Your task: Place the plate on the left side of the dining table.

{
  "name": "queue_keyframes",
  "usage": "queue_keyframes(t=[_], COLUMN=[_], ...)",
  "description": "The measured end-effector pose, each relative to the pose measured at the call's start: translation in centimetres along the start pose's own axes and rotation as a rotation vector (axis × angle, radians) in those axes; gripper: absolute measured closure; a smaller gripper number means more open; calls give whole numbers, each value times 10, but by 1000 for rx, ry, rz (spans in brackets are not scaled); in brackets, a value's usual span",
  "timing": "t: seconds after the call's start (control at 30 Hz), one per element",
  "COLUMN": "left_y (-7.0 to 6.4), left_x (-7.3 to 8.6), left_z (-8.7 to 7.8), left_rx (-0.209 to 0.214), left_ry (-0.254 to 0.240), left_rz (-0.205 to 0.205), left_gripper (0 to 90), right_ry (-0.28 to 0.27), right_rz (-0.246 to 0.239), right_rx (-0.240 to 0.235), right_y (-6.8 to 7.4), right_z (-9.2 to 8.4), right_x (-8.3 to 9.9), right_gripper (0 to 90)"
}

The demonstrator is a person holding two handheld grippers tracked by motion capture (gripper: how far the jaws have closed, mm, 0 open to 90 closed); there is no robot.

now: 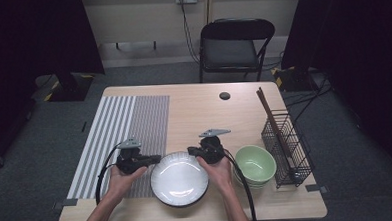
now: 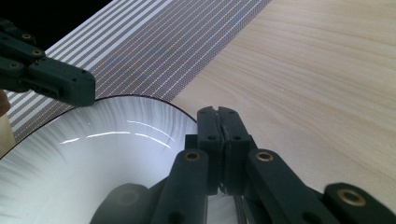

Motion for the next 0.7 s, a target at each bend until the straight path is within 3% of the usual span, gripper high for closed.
queue_keyframes(t=[0.07, 0.2, 0.3, 0.43, 0.53, 0.7], left_y=[-1, 2, 6, 5, 4, 7], left_x=[0, -2, 1, 1, 0, 1], left_z=[1, 0, -2, 0, 1, 1], left_rx=[-5, -28, -43, -30, -49, -25], left_ry=[3, -26, -19, -18, -16, -14], left_rz=[8, -22, -40, -39, -19, -49], left_gripper=[900, 851, 795, 827, 873, 843], right_ry=[4, -8, -8, -10, -8, -4], right_rz=[0, 8, 29, 39, 49, 47], right_rx=[4, 1, 0, -4, -2, -6], right_y=[1, 0, 0, -1, -1, -1], right_z=[0, 0, -1, -1, -1, -2], right_x=[0, 1, 2, 3, 4, 6], right_gripper=[885, 885, 885, 885, 886, 885])
Point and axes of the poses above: each handheld gripper's, and its own axes: z roughly forward along the jaws, x roughly out of its underside, y roughly to its left, the point moved 5 cm from there along z, roughly forward along the jaws, and after that the axes turned 2 degrees about x, right-handed, at the moved point
